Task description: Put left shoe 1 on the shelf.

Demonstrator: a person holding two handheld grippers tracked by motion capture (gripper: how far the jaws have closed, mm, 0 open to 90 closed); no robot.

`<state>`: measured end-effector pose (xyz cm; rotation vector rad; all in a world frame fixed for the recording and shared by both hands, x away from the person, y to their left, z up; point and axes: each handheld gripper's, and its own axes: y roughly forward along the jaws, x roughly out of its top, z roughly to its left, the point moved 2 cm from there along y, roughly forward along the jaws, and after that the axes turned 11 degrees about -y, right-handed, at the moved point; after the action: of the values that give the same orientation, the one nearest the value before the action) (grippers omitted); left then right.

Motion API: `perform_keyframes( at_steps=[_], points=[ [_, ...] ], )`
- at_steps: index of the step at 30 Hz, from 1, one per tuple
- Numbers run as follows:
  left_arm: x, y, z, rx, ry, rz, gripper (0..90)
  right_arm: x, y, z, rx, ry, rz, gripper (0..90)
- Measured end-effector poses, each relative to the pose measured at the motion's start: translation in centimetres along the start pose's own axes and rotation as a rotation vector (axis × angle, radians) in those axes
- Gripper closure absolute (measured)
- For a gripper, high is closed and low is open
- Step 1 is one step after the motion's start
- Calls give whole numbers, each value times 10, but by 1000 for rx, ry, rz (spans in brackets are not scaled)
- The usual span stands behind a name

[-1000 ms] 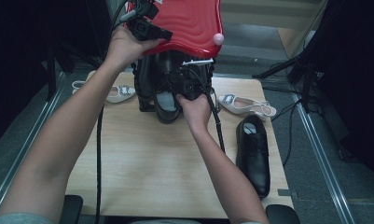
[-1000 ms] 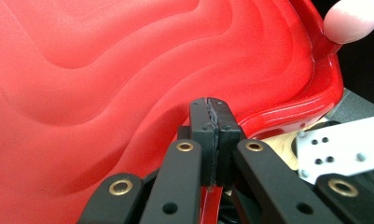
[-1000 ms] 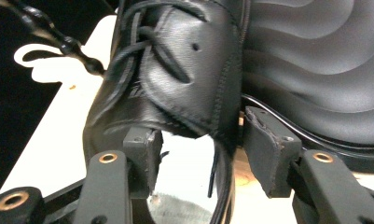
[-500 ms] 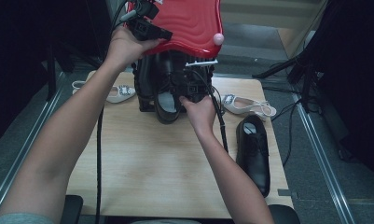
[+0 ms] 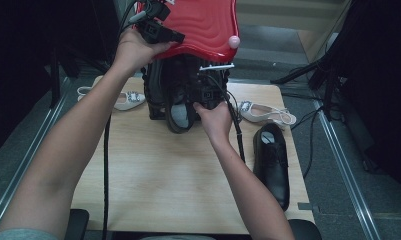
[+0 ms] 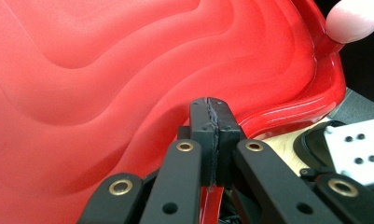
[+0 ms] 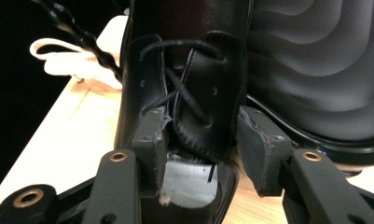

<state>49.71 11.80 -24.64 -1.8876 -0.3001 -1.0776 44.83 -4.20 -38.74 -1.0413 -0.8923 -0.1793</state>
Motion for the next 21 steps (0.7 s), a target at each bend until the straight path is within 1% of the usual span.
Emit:
perform_keyframes(
  at_steps=[1, 2, 4, 7, 8, 9, 10, 12, 13, 14, 16, 17, 19, 21],
  points=[
    [0, 0, 0, 0, 0, 0, 900, 0, 1, -2, 3, -4, -10, 542],
    [0, 0, 0, 1, 0, 0, 900, 0, 2, -3, 11, 6, -20, 537],
    [0, 0, 0, 0, 0, -1, 900, 1, 4, -4, 7, 2, -34, 526],
    [0, 0, 0, -1, 0, 0, 900, 2, 6, -2, 1, -31, -78, 518],
    [0, 0, 0, -1, 2, -1, 900, 2, 7, -2, -1, -45, -85, 517],
    [-1, -1, 0, 1, 3, -2, 900, 2, 8, -1, -5, -63, -80, 507],
    [0, -1, 0, 1, 2, -1, 900, 1, 11, -1, -6, -76, -61, 483],
    [0, 0, 1, 1, -1, 1, 900, -2, 19, -3, 7, -83, -7, 428],
    [0, 0, 0, 6, 1, -1, 900, -3, 22, -5, 9, -80, 14, 420],
    [-1, 0, 0, 6, 3, 0, 900, -4, 23, -6, 14, -70, 15, 424],
    [-1, -1, 0, 5, 3, -1, 900, -2, 22, -6, 22, -46, -13, 456],
    [-1, 0, 0, 4, 0, -2, 900, -1, 22, -5, 18, -33, -16, 478],
    [0, 0, 0, 5, 0, -1, 900, 1, 22, -3, -4, -34, -13, 533],
    [-1, 0, 0, 7, 4, -1, 900, 4, 22, -1, -26, 2, -12, 602]
  ],
)
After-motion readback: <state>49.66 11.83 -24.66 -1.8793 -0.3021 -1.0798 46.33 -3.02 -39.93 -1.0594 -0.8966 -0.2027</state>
